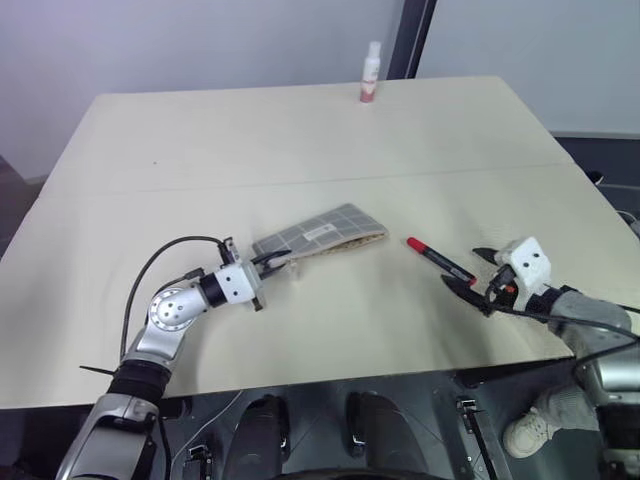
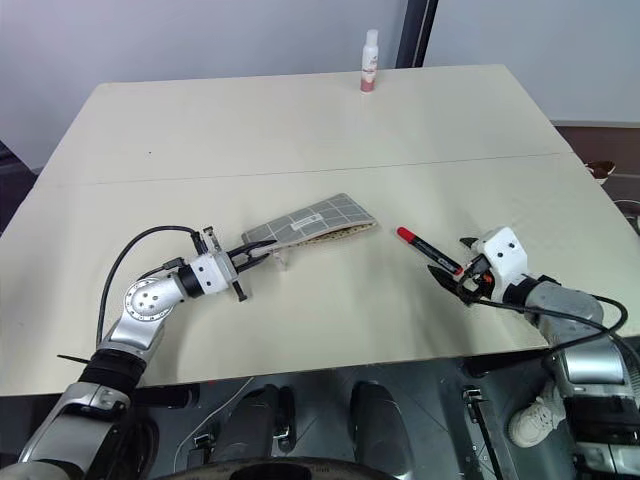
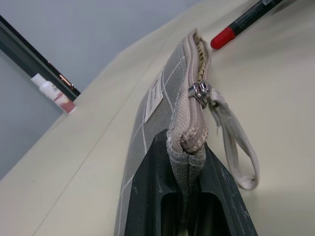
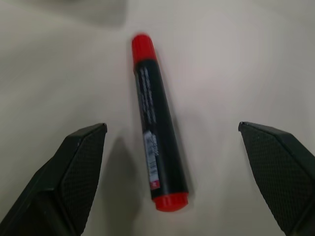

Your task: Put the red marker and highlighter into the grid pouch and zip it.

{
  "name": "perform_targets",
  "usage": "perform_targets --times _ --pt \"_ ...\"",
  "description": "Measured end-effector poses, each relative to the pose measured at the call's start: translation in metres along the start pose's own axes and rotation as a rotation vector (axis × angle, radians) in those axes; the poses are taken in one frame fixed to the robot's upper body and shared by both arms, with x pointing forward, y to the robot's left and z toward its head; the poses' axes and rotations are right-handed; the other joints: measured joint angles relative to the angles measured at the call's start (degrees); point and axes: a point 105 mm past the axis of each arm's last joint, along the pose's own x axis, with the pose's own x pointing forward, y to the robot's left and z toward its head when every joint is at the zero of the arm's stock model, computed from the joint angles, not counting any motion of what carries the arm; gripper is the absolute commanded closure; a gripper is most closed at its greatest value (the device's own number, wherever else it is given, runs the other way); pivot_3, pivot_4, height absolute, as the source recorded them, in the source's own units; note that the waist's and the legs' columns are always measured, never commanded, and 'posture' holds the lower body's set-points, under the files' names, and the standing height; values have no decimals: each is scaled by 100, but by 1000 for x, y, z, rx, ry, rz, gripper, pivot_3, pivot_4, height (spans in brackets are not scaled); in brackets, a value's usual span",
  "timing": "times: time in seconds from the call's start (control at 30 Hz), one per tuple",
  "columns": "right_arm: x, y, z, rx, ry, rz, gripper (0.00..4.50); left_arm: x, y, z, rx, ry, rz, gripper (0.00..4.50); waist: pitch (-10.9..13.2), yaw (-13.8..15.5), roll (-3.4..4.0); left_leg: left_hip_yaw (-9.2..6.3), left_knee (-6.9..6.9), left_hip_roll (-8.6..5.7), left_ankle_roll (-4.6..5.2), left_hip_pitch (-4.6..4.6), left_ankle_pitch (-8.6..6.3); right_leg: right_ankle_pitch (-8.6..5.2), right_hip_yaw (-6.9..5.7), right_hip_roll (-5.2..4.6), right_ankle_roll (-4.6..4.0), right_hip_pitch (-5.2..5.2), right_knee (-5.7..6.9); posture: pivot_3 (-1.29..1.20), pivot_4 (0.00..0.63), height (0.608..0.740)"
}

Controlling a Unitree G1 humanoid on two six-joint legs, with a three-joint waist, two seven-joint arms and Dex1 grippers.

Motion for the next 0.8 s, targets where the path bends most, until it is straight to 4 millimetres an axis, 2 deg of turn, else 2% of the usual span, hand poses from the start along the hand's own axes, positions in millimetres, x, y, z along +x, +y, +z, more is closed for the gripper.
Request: perform_targets --times 0.07,0.27,0.37,0.47,0.63,0.8 --pt "2 0 -4 51 29 19 893 0 0 0 3 -3 1 4500 0 9 0 0 0 0 0 0 0 0 0 -1 0 1 0 0 150 740" --pt "3 1 -2 123 39 56 3999 -2 -3 0 3 1 9 4500 0 12 -1 -1 3 -1 0 0 0 1 1 -8 2 4 -2 0 150 740" --pt "3 8 4 112 15 103 4071 -2 -5 2 12 0 7 4500 0 13 0 -2 1 -1 0 -1 0 0 0 -6 2 1 -1 0 150 740" --pt "2 20 29 35 -83 183 4071 -2 -5 2 14 -1 7 4500 0 4 0 -3 1 0 0 -1 0 1 1 -4 3 0 -1 0 150 740" --pt "-2 58 67 -114 -212 343 4071 -1 -4 3 13 -1 8 4500 0 13 -2 -11 1 1 0 -1 0 0 0 -4 3 2 -2 0 150 740" --pt "9 78 61 -151 -187 386 4071 2 0 5 22 -9 10 4500 0 23 -3 -10 2 -1 0 -2 0 0 0 -9 2 2 -4 0 150 740"
